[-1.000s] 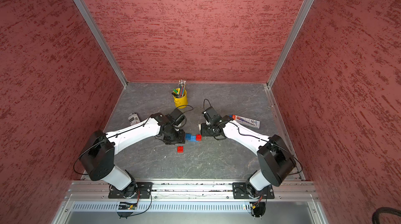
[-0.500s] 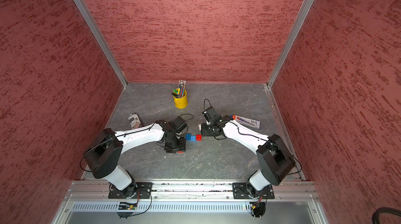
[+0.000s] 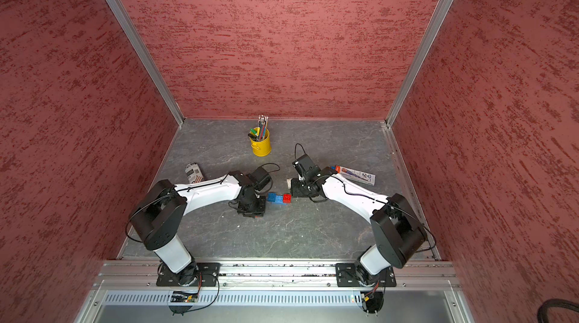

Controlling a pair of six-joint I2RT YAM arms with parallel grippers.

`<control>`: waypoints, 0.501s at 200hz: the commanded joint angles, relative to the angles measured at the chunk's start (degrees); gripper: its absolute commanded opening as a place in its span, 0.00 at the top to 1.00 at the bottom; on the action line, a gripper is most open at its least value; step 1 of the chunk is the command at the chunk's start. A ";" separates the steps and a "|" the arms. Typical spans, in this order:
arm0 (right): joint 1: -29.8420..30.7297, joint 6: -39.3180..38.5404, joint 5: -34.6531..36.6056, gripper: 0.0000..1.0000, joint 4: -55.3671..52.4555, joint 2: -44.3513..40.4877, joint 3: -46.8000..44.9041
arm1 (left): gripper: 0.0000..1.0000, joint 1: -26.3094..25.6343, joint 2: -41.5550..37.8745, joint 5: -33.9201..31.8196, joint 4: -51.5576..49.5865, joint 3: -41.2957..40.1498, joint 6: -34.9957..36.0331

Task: Assemble the letter y with lego
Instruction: Move the lego brick at the center of the board.

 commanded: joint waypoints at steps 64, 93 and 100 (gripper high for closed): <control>-0.32 0.63 -0.68 0.49 1.65 0.72 0.75 | 0.64 3.81 5.92 -5.70 -2.25 5.85 11.99; -0.32 0.52 -0.77 0.49 1.55 1.20 1.27 | 0.50 4.35 5.20 -6.33 -2.73 5.37 12.42; -0.32 0.55 -0.77 0.49 1.55 1.21 1.36 | 0.49 4.58 4.91 -6.41 -2.78 5.01 12.33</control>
